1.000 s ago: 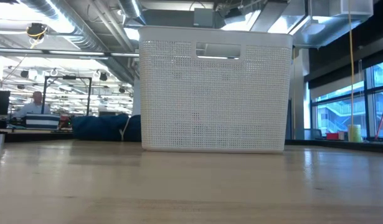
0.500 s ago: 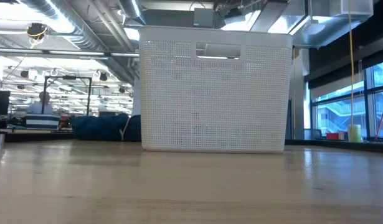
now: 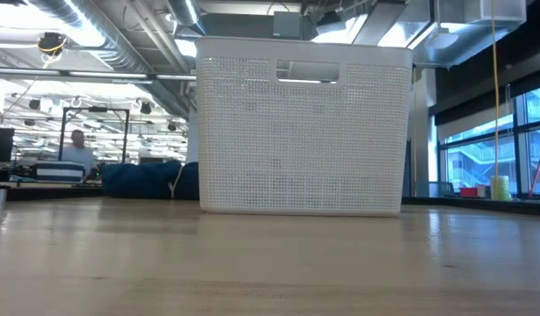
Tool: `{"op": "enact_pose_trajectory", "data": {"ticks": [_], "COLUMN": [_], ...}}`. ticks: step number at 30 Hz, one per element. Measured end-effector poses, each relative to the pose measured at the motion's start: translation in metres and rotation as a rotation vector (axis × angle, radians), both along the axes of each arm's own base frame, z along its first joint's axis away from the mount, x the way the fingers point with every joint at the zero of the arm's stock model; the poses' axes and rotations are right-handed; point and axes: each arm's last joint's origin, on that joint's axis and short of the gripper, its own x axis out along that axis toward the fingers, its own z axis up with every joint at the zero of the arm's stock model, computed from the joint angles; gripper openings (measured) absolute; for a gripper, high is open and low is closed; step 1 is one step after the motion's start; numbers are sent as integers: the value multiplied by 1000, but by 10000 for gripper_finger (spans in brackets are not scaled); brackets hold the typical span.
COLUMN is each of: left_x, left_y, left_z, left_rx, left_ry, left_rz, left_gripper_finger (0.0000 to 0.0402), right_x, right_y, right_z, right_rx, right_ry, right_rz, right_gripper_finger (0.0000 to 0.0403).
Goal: Pick & place medical supplies in basket/bin
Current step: Put the transparent medicine bottle into the bin
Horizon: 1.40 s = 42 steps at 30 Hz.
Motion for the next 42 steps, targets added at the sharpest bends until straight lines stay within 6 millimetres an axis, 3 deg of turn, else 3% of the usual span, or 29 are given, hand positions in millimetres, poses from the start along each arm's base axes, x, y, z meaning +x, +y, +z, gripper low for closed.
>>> {"op": "enact_pose_trajectory", "data": {"ticks": [4, 13, 22, 28, 32, 37, 42], "left_x": [0, -10, -61, -82, -88, -91, -94], "left_y": [0, 0, 15, 24, 29, 33, 39], "left_z": [0, 6, 16, 12, 7, -1, -6], "left_rx": [33, 167, 284, 343, 398, 477, 522], "left_ry": [2, -25, 11, 109, 187, 302, 388], "left_rz": [0, -18, 139, 261, 305, 329, 420], "left_gripper_finger": [161, 216, 220, 212, 212, 212, 212], "right_x": [0, 0, 0, 3, 9, 24, 34], "right_y": [0, 1, -8, -49, -85, -127, -154], "right_z": [0, 0, -4, 9, 5, -23, -59], "right_rx": [-3, 21, 152, 274, 353, 442, 535], "right_ry": [-1, 1, 71, 209, 380, 615, 831], "right_rz": [1, 16, -114, -241, -291, -333, -292], "right_gripper_finger": [132, 132, 132, 132, 132, 132, 132]}}
